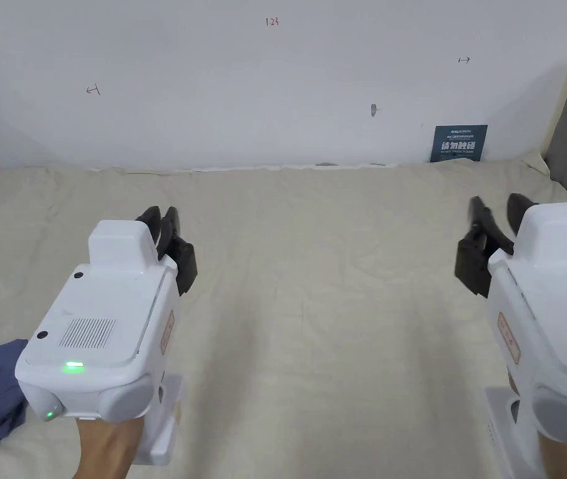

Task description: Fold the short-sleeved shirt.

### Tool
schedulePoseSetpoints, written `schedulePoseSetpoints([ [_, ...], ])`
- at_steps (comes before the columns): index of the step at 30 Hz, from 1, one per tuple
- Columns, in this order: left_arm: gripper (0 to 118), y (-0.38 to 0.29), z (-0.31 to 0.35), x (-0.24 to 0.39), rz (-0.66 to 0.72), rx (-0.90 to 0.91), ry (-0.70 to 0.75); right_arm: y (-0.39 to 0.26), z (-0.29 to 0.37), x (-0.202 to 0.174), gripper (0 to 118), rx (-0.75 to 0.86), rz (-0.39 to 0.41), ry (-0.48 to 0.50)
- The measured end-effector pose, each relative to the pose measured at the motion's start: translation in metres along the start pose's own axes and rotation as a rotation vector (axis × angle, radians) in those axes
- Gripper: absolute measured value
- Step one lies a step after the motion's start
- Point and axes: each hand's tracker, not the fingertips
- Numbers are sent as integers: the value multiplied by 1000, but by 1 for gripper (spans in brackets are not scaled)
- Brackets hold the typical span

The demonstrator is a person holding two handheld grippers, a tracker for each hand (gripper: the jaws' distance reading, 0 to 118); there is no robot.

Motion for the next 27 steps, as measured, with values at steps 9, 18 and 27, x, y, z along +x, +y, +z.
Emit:
schedulePoseSetpoints([
  [9,118,2,1,-3,45,12,-4,-3,-3,0,118,-32,-49,7],
  [18,118,1,1,-2,32,17,15,-2,-3,0,118,-29,-59,6],
  [27,118,2,2,1,8,38,16,1,-1,-1,118,-13,-56,-3],
])
